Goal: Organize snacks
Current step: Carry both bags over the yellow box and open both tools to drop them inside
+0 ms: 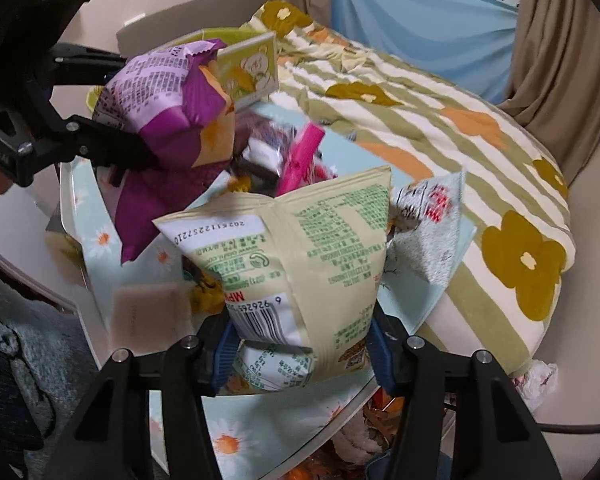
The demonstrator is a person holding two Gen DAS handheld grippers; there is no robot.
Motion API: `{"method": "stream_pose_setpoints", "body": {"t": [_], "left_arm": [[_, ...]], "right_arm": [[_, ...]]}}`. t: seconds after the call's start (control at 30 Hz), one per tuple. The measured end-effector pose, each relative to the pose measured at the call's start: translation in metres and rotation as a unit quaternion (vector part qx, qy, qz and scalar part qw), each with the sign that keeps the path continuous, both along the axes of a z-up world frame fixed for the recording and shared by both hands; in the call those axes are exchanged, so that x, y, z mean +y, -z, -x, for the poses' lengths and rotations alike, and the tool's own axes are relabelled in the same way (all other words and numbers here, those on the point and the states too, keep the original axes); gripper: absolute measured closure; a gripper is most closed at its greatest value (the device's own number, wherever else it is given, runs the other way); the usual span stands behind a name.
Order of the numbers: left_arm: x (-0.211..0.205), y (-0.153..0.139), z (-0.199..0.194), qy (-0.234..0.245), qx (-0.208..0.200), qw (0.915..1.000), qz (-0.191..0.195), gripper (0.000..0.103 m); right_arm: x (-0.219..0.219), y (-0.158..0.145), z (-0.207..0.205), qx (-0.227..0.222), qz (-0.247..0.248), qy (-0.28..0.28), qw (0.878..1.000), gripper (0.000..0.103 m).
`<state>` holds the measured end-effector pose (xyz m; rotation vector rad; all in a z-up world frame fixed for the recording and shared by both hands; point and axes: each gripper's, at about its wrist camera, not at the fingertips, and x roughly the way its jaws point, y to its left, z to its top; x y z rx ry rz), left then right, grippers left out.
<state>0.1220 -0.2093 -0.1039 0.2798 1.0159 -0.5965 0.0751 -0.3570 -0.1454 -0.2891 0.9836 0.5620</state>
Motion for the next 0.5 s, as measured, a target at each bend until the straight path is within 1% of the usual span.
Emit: {"method": "stream_pose_setpoints", "body": {"t": [0.2,0.33,0.5], "left_arm": [[0.034,-0.037,0.007,-0.028,-0.042,0.9986,0.017,0.031],[0.070,-0.060,0.009,-0.051,-0.069,0.9960,0.025,0.031],[0.125,-0.079,-0.001,-0.090,-0.087,0.9918,0.024,0.031]], "right_arm": [[0.021,-0.046,-0.002,-0.025,-0.027,0.008,0.999,0.051],[0.045,-0.070,-0.010,-0.041,-0.037,0.012,0.998,0.051],[0.089,-0.095,-0.028,-0.048,-0.061,0.018,0.997,0.051]]}}
